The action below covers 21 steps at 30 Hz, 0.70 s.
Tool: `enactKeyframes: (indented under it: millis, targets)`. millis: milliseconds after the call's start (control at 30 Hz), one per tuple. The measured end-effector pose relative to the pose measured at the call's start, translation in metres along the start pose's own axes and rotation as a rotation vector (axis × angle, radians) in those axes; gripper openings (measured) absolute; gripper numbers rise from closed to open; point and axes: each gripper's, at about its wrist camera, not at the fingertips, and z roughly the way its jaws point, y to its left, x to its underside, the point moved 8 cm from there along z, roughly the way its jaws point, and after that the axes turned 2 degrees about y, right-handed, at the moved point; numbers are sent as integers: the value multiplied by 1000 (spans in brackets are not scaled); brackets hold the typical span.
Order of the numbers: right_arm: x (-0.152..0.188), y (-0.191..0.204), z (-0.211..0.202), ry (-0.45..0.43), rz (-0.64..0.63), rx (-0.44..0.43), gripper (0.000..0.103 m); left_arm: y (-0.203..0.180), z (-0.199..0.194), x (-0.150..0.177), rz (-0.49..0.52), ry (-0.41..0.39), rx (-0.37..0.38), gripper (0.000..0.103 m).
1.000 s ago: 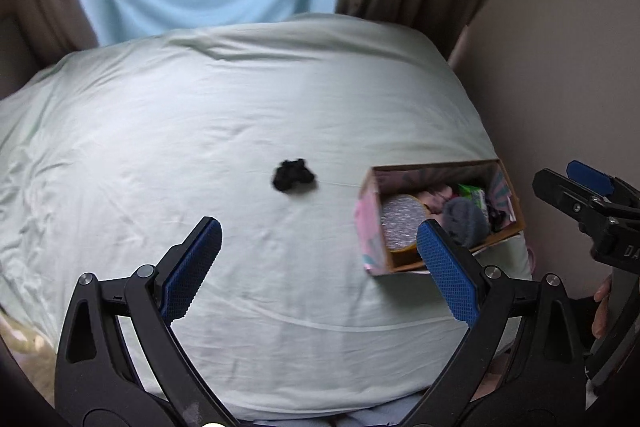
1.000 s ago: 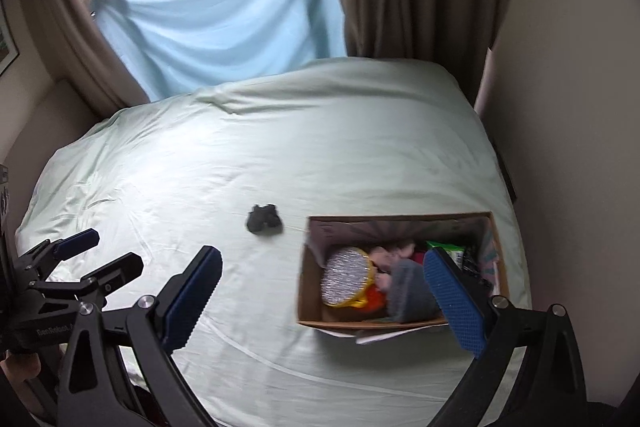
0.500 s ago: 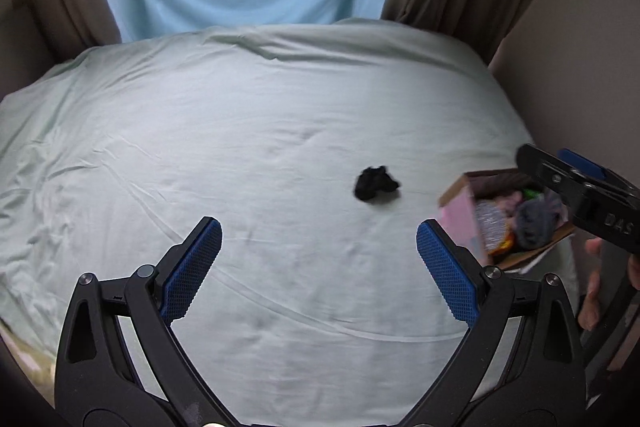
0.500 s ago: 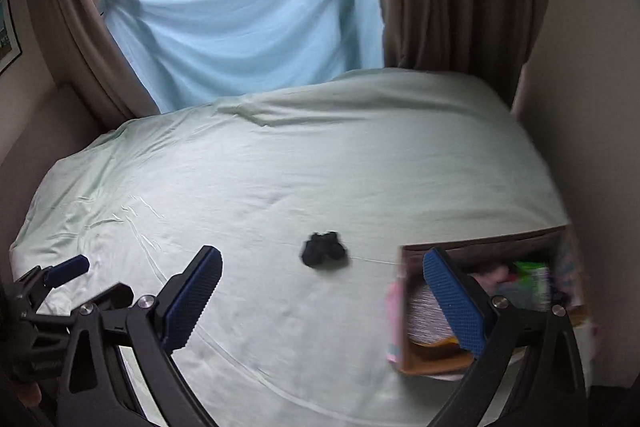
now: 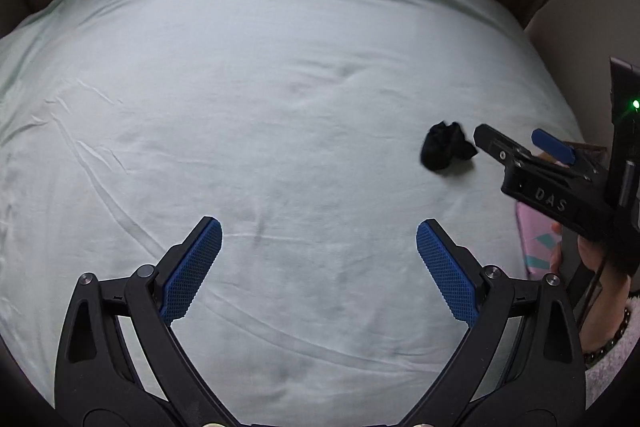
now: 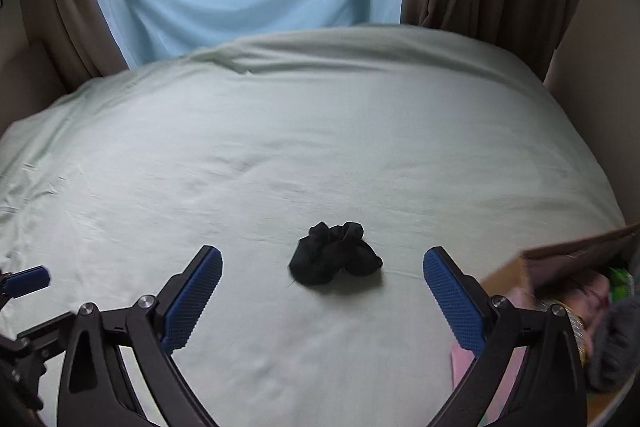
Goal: Organize soft objects
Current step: 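Close the right tool on the black scrunchie, then carry the black scrunchie over the box with the right tool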
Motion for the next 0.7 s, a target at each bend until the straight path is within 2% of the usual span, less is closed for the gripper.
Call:
enactKeyframes:
  millis: [100, 233, 433, 500, 567, 700]
  targets:
    - [2, -4, 34, 20, 10, 12, 99, 7, 22, 6, -36, 22, -8, 98]
    - [10, -4, 73, 42, -8, 27, 82, 15, 45, 20, -95, 66, 9, 98]
    - [12, -14, 98, 46, 7, 48, 71, 11, 49, 19, -94, 65, 36, 98]
    - [16, -16, 105, 59, 3, 55, 61, 10, 48, 15, -74, 57, 27, 98]
    - [20, -17, 108, 63, -8, 57, 56, 10, 45, 12, -64, 50, 23, 98]
    - [20, -11, 104, 48, -50, 45, 29, 7, 40, 9, -43, 38, 19, 98]
